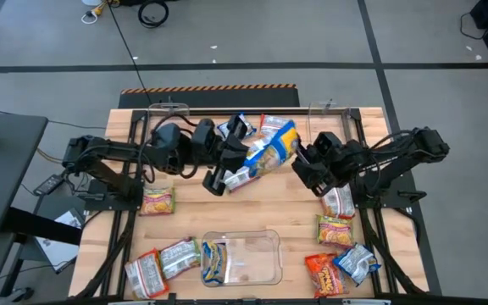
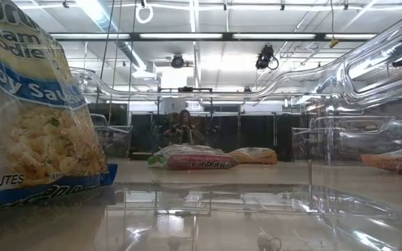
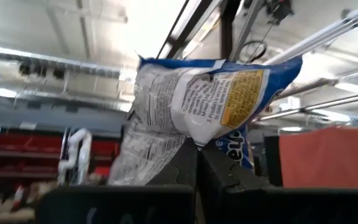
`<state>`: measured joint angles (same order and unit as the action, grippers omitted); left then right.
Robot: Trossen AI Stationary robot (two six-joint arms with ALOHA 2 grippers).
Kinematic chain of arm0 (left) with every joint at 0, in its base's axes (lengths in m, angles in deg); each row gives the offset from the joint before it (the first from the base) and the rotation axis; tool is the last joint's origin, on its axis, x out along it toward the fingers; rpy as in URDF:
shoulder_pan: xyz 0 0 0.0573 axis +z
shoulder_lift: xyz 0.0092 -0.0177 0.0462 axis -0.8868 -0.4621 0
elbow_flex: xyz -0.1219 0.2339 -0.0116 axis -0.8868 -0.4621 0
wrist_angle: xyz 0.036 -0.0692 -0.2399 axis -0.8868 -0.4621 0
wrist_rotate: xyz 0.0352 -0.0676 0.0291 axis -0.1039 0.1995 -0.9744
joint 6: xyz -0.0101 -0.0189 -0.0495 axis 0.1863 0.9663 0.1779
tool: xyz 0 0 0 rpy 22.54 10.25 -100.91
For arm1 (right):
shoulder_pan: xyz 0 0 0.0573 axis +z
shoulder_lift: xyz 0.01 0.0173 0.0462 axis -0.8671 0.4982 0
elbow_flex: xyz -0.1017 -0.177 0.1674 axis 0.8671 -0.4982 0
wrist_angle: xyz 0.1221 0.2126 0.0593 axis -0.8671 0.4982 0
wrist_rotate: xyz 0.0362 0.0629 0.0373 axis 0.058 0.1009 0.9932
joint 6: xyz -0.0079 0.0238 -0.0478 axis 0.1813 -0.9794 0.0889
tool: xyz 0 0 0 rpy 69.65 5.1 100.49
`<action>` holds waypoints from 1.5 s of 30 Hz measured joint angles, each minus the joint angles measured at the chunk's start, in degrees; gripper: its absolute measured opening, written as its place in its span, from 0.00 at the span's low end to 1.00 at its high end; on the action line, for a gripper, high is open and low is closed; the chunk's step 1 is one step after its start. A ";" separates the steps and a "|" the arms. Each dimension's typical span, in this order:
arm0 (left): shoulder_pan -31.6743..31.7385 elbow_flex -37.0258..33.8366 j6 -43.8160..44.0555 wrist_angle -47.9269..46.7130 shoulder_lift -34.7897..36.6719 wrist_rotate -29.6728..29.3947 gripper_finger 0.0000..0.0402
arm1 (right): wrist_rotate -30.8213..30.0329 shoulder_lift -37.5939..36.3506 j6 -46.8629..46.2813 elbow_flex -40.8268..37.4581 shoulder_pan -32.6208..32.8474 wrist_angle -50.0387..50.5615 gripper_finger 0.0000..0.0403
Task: Sort Maruchan noodles
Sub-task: Put the blue noodle pack into the bottom transparent bin
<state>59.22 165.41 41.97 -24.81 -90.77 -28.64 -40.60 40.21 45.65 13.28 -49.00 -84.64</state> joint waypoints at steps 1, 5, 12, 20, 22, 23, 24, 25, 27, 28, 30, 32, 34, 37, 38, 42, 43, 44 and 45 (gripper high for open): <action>0.02 0.00 -0.05 -1.18 0.00 -0.90 0.01 | 0.00 -0.01 1.05 0.04 0.07 -0.41 0.85; 0.17 0.00 -0.09 -5.32 -0.04 -3.16 0.01 | 0.22 -0.01 2.87 1.05 0.11 0.30 0.80; 0.15 0.00 0.60 -5.31 -0.04 -4.83 0.02 | 1.52 -0.02 3.81 1.22 0.11 0.77 0.67; -0.15 0.04 1.74 -12.08 0.76 -9.19 0.06 | 1.38 -2.27 4.44 1.20 0.07 8.40 0.43; -0.22 0.11 1.60 -13.10 1.06 -9.56 0.06 | 1.40 -3.95 5.68 1.20 0.07 11.71 0.41; -0.22 0.37 1.62 -14.44 1.33 -9.55 0.06 | 1.40 -5.05 6.19 1.20 0.07 14.26 0.41; -0.22 0.52 1.62 -17.01 2.04 -9.56 0.06 | 1.45 -6.38 6.38 1.20 0.07 17.61 0.41; -0.22 0.90 1.62 -20.49 2.76 -9.62 0.07 | 1.53 -7.72 6.46 1.20 0.07 21.49 0.41; -0.16 2.33 1.89 -29.84 4.59 -9.26 0.10 | 1.58 -11.43 6.61 1.21 0.09 32.09 0.43; -0.07 3.41 2.74 -35.72 5.57 -9.03 0.13 | 1.67 -13.22 6.84 1.35 0.13 37.43 0.44; -0.03 5.82 3.31 -48.29 7.64 -8.89 0.18 | 1.75 -17.08 8.11 2.93 0.13 51.02 0.46; -0.10 8.59 4.61 -59.81 9.15 -8.89 0.25 | 0.75 -19.89 10.33 6.04 0.13 65.05 0.45; -0.41 10.26 6.40 -70.66 10.01 -10.17 0.33 | -1.80 -21.35 13.44 9.85 0.13 79.67 0.43; -0.70 10.88 8.44 -79.85 10.30 -14.41 0.42 | -6.96 -20.54 18.03 14.65 -0.13 97.99 0.41; -0.97 10.82 9.30 -80.04 9.87 -15.84 0.45 | -8.33 -19.86 19.22 15.59 -0.36 102.16 0.41; -1.63 9.44 10.34 -75.82 6.59 -20.23 0.53 | -9.44 -16.53 22.33 16.02 -1.51 110.47 0.42; -1.81 9.10 9.75 -73.15 5.19 -20.67 0.55 | -9.15 -15.38 23.17 15.96 -1.87 112.61 0.42; -1.84 8.68 8.69 -71.59 3.83 -21.28 0.56 | -9.03 -14.08 23.93 15.87 -2.13 114.43 0.42; -1.86 8.58 7.21 -70.38 2.34 -21.86 0.58 | -8.94 -12.97 24.50 15.85 -2.40 115.59 0.42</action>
<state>57.35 173.99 49.18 -95.19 -88.43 -50.49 -49.54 27.24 70.15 29.12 -51.40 30.96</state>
